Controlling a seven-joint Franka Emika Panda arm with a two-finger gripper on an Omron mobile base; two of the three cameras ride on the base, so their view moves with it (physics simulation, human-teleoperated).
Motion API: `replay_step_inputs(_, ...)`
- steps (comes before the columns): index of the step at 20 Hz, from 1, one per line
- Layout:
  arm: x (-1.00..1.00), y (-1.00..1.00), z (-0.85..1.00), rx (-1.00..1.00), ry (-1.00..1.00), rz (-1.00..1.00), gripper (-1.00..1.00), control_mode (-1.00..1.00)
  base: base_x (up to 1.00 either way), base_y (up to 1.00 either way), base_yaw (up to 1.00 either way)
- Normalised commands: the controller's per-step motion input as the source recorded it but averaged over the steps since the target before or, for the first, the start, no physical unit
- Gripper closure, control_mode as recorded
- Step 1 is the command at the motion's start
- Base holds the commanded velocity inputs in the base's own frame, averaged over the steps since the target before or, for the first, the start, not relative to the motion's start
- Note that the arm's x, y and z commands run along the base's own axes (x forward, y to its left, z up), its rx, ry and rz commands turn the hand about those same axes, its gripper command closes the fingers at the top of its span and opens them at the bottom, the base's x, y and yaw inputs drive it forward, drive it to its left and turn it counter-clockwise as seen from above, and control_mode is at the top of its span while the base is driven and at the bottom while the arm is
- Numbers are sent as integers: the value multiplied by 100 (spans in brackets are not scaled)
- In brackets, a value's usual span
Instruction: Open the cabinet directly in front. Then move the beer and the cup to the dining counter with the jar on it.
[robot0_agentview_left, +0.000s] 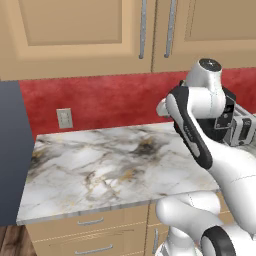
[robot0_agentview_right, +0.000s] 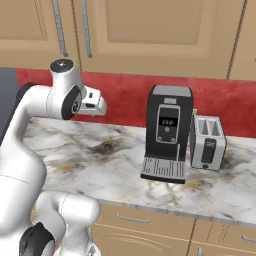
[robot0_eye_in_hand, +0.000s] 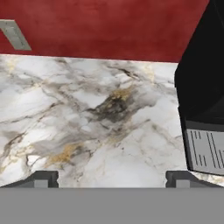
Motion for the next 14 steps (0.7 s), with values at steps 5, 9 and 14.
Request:
replay_step_inputs(5,-19,2,27,0,-25,0,-100,-100,0,0,0)
replay_step_inputs(9,-9,13,41,0,-19,0,-100,-100,0,0,0)
replay_step_inputs(14,0,27,45,0,-8,0,-100,-100,0,0,0)
